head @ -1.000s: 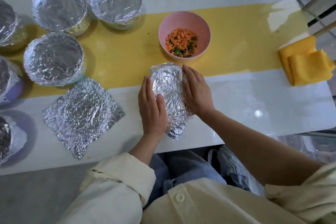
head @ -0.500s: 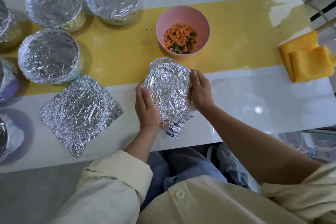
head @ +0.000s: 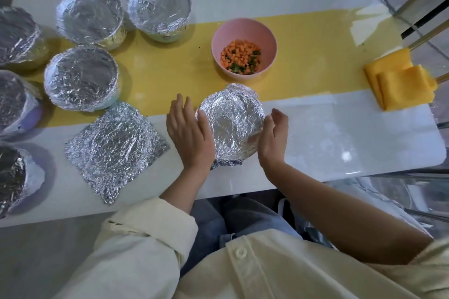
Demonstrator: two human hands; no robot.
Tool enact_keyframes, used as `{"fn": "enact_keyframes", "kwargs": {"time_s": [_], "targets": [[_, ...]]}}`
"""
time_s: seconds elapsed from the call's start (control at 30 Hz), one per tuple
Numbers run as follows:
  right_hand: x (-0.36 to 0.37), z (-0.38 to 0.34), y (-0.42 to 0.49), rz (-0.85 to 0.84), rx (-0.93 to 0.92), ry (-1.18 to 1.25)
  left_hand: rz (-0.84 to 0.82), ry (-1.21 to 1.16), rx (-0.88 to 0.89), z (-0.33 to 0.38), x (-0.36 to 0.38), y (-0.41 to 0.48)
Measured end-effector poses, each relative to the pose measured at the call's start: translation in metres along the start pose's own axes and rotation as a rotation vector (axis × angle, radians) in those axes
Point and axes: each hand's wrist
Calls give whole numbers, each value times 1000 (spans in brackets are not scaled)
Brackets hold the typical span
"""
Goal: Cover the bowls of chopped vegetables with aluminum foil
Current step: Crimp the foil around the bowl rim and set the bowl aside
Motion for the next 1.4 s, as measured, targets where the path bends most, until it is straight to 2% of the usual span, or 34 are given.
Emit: {"fn": "enact_keyframes", "kwargs": {"time_s": [0.07,0.17,0.23,0.3,0.43,0.53,0.67,0.87,1.17,1.27,1.33,1.4], "targets": [[-4,-2,5,-46,-321,-155,-18,102,180,3,0,-6],[0,-10,19,-290,-749,-395,-79,255,373,6,5,-11],[7,-11,31,-457,-917,-563,-124,313,405,4,11,-10],[12,-5,42,-559,-971,-694,-156,331,387,0,15,-8],[16,4,50,-543,-966,-775,-172,167,309,-5,19,-5],[19,3,50,-497,-946,-675,-123,-87,228,-10,22,-4],[21,-2,48,-427,-854,-514,-102,-341,31,-11,24,-4],[20,-1,52,-326,-674,-380,-76,-489,-192,-11,31,-1],[17,-2,54,-316,-130,-98,-200,-697,-526,5,17,2],[15,-3,57,-364,-59,-117,-346,-726,-641,1,10,4],[9,-6,53,-342,-139,-167,-356,-656,-566,-8,7,4],[3,-10,46,-261,-351,-229,-185,-507,-320,-15,6,4]]}}
Point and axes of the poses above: each hand's wrist, its own y-axis towards the middle knuckle, its own x-axis out of the palm, z = x × y, and after that the axes turned 10 degrees about y, right-handed
